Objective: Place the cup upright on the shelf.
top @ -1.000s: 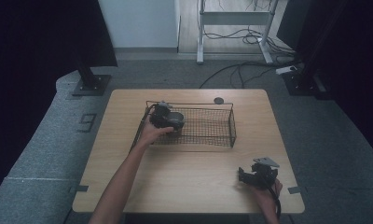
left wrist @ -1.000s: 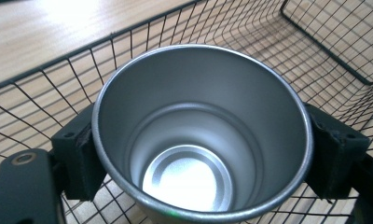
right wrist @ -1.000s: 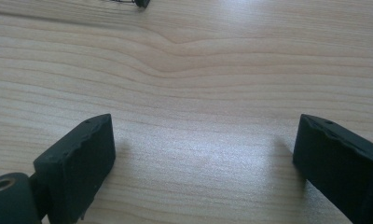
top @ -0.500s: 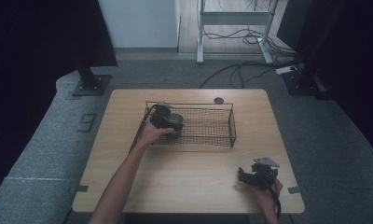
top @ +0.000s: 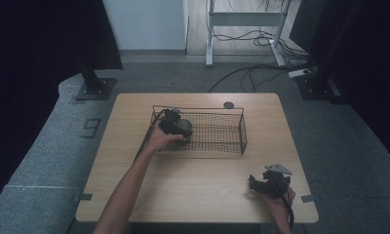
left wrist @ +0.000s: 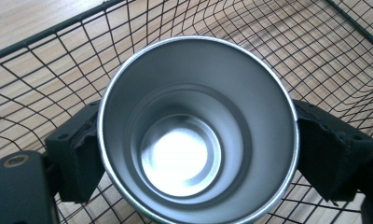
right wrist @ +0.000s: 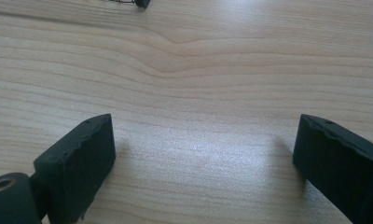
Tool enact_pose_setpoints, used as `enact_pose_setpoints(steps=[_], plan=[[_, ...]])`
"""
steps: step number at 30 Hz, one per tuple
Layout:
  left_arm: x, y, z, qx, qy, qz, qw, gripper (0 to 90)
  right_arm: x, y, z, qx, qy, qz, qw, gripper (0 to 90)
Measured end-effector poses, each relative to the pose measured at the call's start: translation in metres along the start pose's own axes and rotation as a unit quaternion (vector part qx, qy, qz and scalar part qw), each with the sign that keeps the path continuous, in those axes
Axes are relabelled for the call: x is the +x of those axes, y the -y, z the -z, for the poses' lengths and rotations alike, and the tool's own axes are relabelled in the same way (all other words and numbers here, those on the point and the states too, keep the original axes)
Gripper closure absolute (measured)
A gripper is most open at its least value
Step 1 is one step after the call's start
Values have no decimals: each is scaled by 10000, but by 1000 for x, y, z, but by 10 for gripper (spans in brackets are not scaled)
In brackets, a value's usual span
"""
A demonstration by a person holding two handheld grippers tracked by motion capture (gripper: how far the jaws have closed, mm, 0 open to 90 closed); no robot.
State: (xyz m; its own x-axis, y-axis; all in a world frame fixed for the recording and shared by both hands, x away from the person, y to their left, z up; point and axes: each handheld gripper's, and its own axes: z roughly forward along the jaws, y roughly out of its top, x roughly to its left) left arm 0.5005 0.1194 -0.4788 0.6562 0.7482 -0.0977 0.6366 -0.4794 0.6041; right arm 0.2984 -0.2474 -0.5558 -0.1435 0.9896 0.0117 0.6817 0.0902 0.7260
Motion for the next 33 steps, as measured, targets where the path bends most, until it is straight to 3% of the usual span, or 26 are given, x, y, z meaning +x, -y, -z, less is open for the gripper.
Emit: enact_pose_setpoints(steps=[6,14,21,26,33], plan=[[2,1,4,-30,-9,42,10000,108,0,0,0,0,1,0,10000,57],[2,0,17,-421,18,40,9991,94,0,0,0,2,1,-2,10000,57],[2,-2,37,-798,3,13,9968,95,0,0,0,2,1,-2,10000,57],[-2,-1,57,-1136,49,-25,9935,102,0,0,0,4,1,-2,10000,56],[-11,7,77,-1324,45,-193,9910,109,0,0,0,4,0,-6,10000,56]])
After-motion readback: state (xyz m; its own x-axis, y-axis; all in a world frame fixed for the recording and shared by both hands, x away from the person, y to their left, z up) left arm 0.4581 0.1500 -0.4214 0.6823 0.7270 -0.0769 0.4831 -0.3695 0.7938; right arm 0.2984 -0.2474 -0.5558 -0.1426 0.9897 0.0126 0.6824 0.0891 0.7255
